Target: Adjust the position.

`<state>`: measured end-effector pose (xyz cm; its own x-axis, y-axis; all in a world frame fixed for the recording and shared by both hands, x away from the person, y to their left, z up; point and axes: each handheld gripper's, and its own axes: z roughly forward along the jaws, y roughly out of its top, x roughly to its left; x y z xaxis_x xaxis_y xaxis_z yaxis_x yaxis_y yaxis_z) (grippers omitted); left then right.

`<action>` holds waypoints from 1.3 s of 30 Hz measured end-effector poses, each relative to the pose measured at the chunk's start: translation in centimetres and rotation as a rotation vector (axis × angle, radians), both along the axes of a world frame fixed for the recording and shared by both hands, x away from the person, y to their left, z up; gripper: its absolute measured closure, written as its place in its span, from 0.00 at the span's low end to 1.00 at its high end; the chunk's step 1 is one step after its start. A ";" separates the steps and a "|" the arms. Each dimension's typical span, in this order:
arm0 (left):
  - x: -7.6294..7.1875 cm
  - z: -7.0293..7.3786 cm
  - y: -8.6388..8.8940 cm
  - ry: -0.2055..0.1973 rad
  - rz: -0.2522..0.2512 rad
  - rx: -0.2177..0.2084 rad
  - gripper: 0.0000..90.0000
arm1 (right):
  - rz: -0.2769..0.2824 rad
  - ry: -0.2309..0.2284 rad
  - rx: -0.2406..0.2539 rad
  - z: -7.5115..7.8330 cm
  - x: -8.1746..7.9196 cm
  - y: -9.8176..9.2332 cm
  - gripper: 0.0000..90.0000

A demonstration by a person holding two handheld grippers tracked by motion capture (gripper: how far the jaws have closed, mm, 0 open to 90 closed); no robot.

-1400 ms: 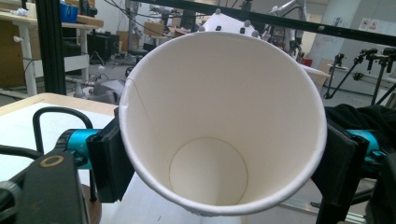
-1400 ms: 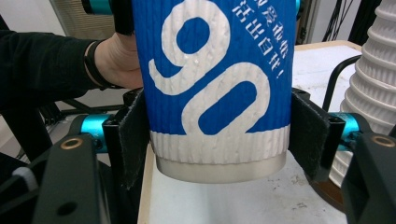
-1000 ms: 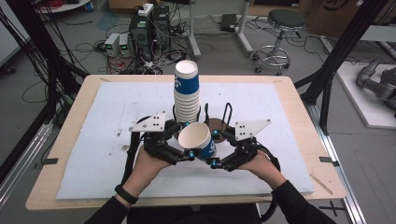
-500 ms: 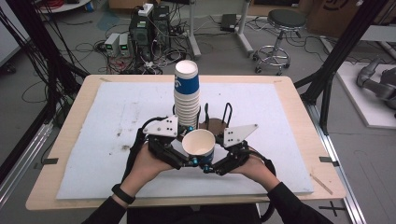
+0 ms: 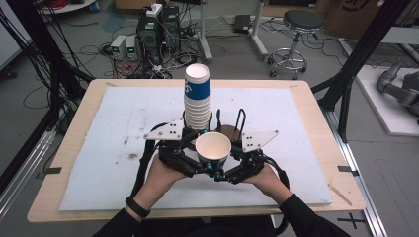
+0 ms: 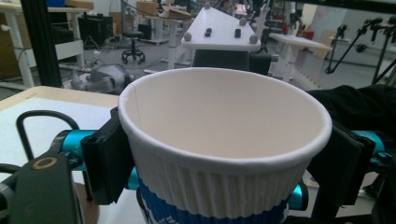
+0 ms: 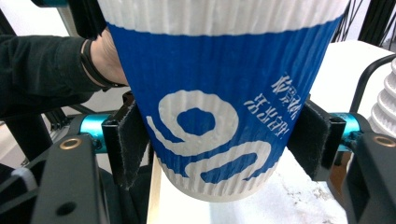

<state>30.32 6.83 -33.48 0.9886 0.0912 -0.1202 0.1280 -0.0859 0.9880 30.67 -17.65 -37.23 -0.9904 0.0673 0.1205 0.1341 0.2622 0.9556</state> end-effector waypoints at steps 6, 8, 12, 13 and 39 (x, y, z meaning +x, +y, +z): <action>0.1 -0.1 -0.1 -0.001 0.002 -0.006 0.22 | -0.001 0.008 0.010 -0.1 0.0 -0.1 0.32; 0.1 -0.2 -0.1 -0.002 0.003 -0.010 0.23 | -0.004 0.007 0.006 -0.1 0.0 -0.1 0.32; 0.0 -0.4 0.0 -0.004 0.006 -0.017 0.23 | -0.007 0.002 0.007 -0.2 0.0 0.0 0.32; 0.0 -0.4 0.0 -0.003 0.004 -0.017 0.23 | -0.009 0.002 0.007 -0.2 0.0 0.0 0.32; 0.1 -1.6 0.0 -0.014 0.033 -0.024 0.22 | -0.046 0.048 0.068 0.0 0.1 0.1 0.28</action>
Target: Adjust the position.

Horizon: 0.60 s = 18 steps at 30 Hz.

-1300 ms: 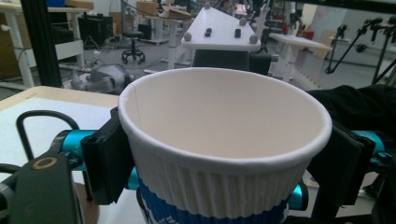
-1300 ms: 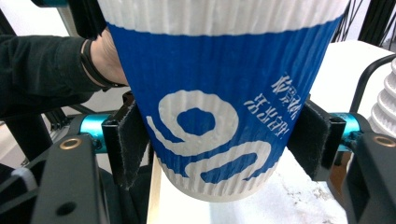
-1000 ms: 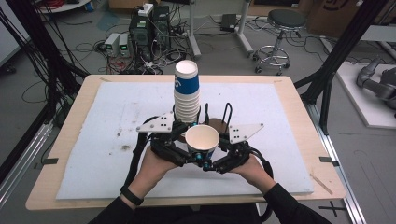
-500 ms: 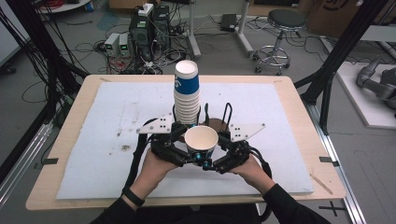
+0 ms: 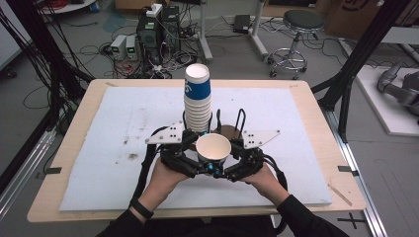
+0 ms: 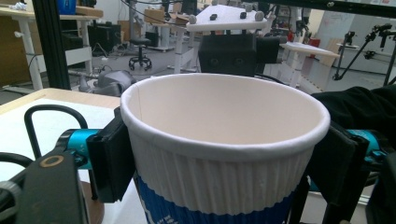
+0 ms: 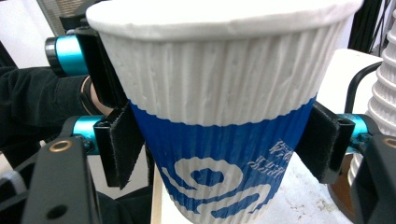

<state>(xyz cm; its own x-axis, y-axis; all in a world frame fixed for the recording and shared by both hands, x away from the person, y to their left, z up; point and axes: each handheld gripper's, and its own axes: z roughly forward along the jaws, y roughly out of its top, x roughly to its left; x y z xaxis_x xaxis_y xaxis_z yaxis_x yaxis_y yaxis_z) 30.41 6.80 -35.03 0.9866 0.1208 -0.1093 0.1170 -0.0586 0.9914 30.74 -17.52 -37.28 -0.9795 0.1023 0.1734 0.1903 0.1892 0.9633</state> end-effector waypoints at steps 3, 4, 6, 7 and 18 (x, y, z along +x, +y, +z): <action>0.0 0.0 0.1 -0.007 0.012 0.006 0.18 | -0.002 -0.003 -0.005 0.0 0.0 0.0 0.28; 0.0 0.0 0.1 -0.007 0.012 0.009 0.18 | -0.003 -0.004 -0.007 0.0 0.1 -0.1 0.28; -0.1 0.0 0.3 -0.003 0.020 0.017 0.14 | -0.006 -0.011 -0.008 0.0 0.1 -0.1 0.28; -0.1 0.0 0.5 -0.004 0.031 0.015 0.13 | -0.008 -0.014 -0.011 0.0 0.1 -0.1 0.28; -1.2 -1.2 3.5 -0.014 0.120 -0.054 0.10 | -0.003 -0.012 -0.022 -0.1 0.3 -0.3 0.28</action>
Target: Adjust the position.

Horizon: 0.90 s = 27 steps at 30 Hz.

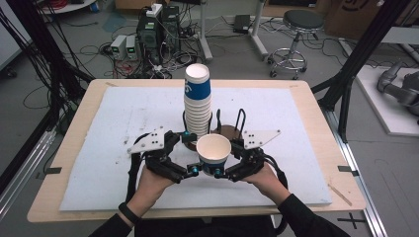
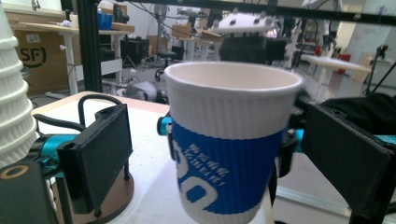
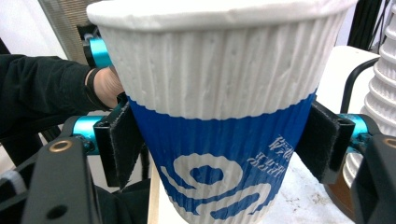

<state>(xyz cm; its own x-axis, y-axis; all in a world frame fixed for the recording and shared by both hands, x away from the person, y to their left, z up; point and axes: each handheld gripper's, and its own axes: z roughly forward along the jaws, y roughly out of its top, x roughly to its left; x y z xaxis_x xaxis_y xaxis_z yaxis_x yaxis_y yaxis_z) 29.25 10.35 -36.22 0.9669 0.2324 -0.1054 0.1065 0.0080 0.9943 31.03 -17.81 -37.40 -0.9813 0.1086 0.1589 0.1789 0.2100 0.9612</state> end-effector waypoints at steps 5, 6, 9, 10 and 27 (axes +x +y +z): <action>-0.2 -0.1 0.1 -0.005 -0.018 0.008 0.10 | -0.016 0.013 0.004 -0.1 0.6 -0.4 0.28; -0.2 -0.2 0.1 -0.005 -0.015 0.018 0.10 | -0.023 0.016 0.007 -0.1 0.9 -0.5 0.28; -0.2 -1.0 -0.2 0.014 -0.004 0.050 0.10 | -0.029 0.024 0.014 -0.1 1.1 -0.7 0.28; -0.2 -1.3 -0.3 0.017 -0.003 0.060 0.10 | -0.040 0.020 0.031 -0.1 1.1 -0.7 0.28; 0.8 -3.5 -3.2 0.073 -0.059 0.134 0.10 | -0.022 0.025 0.023 0.0 0.3 0.0 0.28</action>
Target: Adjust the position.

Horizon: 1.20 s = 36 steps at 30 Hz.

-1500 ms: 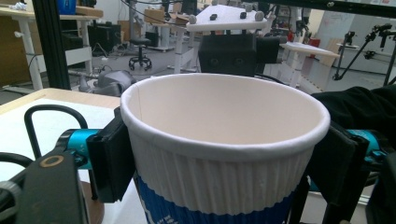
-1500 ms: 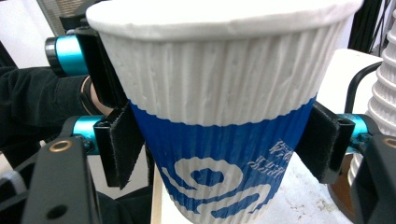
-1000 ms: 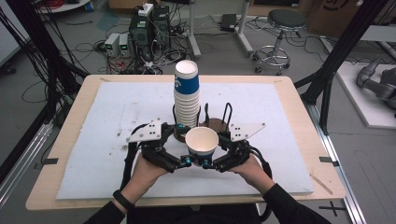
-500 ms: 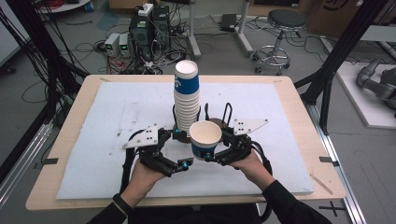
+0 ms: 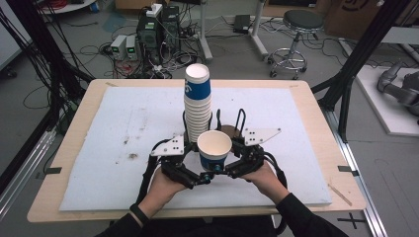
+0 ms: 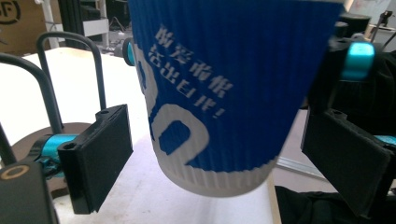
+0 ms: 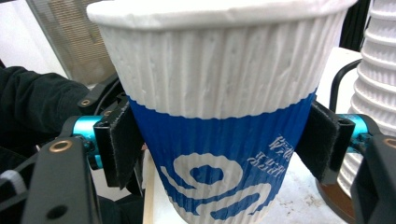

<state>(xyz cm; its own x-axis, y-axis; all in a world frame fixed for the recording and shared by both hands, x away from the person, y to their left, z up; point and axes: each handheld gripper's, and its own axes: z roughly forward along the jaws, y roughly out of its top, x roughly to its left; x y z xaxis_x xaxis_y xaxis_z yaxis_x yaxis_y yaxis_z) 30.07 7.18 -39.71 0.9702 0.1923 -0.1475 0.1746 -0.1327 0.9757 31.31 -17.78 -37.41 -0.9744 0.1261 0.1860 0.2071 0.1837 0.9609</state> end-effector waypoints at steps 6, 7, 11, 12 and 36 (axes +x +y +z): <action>-0.4 0.2 -0.1 -0.028 -0.010 0.006 0.18 | 0.010 -0.009 -0.003 0.0 -0.4 0.3 0.28; -0.5 0.2 0.0 -0.024 -0.017 0.005 0.20 | 0.012 -0.009 -0.004 0.0 -0.5 0.4 0.28; -0.7 0.0 -0.2 -0.032 -0.026 0.022 0.30 | 0.018 -0.015 -0.006 0.1 -0.7 0.5 0.28; -0.7 0.0 -0.2 -0.038 -0.024 0.028 0.31 | 0.018 -0.020 -0.011 0.1 -0.7 0.6 0.28; -1.4 -0.2 0.2 -0.029 -0.018 0.103 0.33 | 0.021 -0.012 0.004 0.6 -1.1 0.8 0.18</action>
